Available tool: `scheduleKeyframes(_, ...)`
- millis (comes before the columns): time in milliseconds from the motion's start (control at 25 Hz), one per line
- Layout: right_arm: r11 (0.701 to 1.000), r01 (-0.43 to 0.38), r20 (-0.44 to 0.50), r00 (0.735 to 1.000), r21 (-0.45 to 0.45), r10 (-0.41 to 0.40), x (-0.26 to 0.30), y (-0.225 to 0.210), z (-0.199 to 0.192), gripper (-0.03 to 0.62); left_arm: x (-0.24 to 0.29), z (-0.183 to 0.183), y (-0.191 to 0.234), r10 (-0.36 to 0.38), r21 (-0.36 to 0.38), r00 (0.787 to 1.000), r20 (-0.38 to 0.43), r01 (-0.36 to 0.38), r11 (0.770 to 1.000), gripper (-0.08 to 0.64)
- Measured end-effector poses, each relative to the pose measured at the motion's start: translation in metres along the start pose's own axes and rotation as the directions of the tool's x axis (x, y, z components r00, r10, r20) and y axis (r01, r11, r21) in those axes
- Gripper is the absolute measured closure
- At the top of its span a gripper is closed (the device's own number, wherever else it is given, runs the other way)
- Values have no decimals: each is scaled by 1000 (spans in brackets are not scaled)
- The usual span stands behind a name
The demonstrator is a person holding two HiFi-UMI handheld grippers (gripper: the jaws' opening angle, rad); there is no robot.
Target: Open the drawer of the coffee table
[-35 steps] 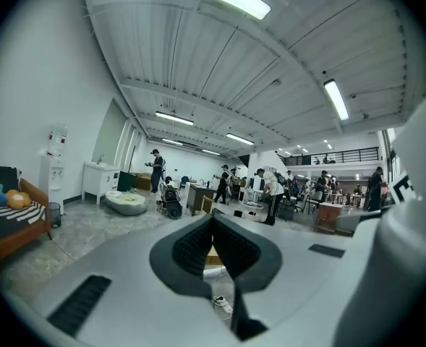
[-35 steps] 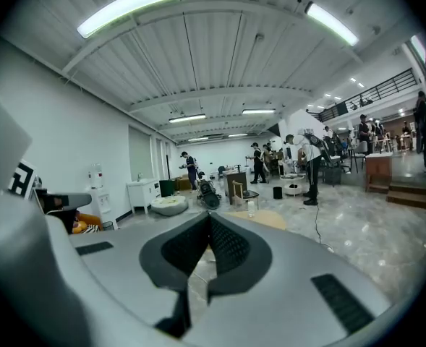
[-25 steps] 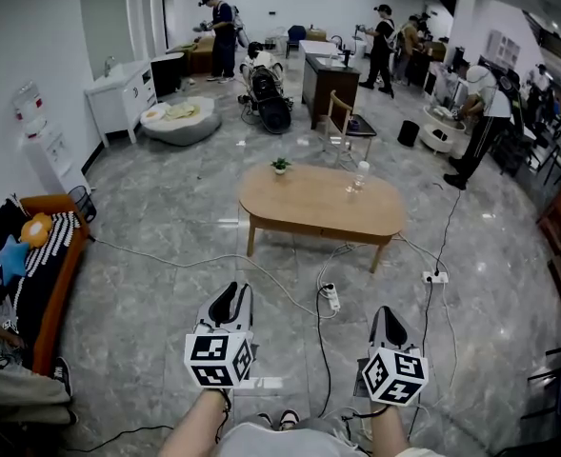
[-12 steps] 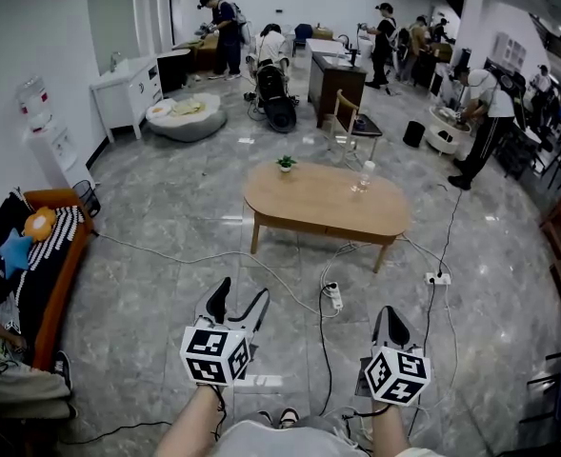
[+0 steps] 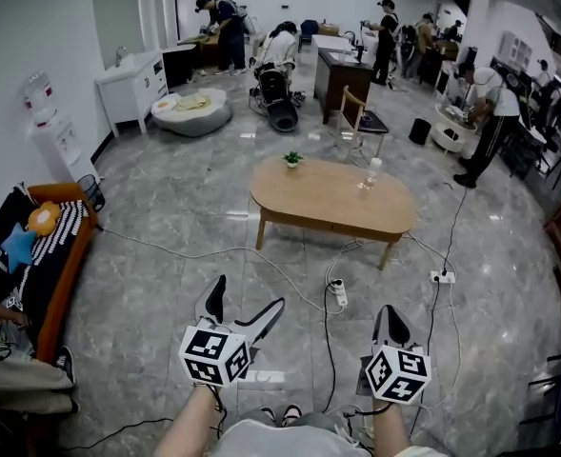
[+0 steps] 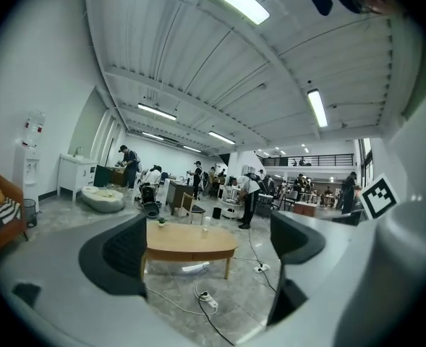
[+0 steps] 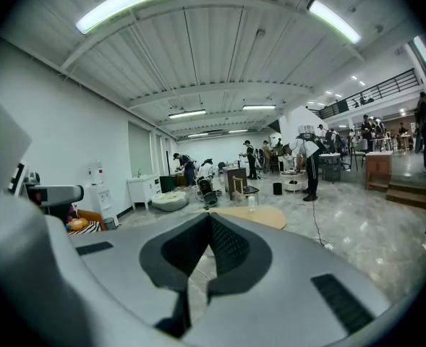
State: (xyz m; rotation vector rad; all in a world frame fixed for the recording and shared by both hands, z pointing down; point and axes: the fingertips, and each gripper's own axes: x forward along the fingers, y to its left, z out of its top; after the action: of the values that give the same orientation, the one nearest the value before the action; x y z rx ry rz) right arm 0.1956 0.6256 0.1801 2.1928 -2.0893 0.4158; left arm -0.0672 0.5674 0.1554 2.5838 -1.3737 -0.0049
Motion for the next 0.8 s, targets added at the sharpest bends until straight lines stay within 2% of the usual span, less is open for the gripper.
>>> scheduleKeyframes(360, 1000, 10, -14, 1000, -5, -10, 11, 16, -4, 592, -8, 4, 26, 0, 2, 1000, 17, 0, 1000, -15)
scheduleKeyframes(800, 999, 36, -13, 999, 4, -36, 25, 34, -6, 592, -7, 12, 65, 15, 31, 1000, 6, -15, 999, -17)
